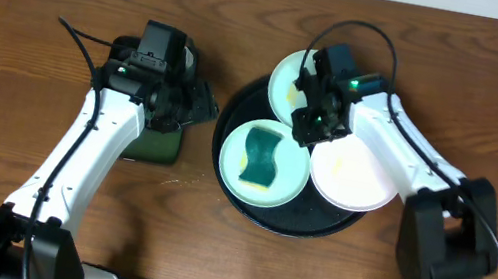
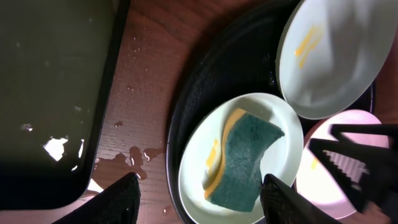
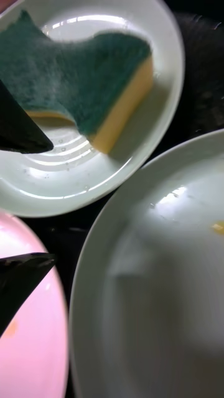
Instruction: Clean dirty plates on tray and stack at the side
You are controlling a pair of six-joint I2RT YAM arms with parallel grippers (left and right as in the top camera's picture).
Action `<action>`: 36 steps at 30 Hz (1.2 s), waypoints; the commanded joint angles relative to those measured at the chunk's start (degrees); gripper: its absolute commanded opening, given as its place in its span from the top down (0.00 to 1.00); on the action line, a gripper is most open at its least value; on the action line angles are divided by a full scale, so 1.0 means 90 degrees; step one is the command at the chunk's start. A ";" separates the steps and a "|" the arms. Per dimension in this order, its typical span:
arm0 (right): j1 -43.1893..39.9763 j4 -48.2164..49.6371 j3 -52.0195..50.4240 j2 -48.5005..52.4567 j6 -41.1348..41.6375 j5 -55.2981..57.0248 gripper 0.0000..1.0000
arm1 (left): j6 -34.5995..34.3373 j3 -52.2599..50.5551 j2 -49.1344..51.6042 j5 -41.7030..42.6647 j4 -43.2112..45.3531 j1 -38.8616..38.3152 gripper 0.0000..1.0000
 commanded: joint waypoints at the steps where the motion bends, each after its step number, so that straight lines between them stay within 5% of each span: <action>1: 0.0039 0.0000 -0.0032 0.0277 0.0027 -0.0452 0.53 | 0.0155 -0.0032 -0.0022 0.0034 -0.0024 0.0022 0.37; 24: 0.0039 0.0070 -0.0347 0.0396 -0.0075 -0.0248 0.61 | 0.0168 -0.0032 -0.0019 0.0041 -0.0027 -0.0017 0.37; 36: 0.0075 0.0092 -0.0347 0.0393 0.0170 -0.0253 0.87 | 0.0291 -0.0032 0.0194 -0.0019 0.0022 -0.0891 0.38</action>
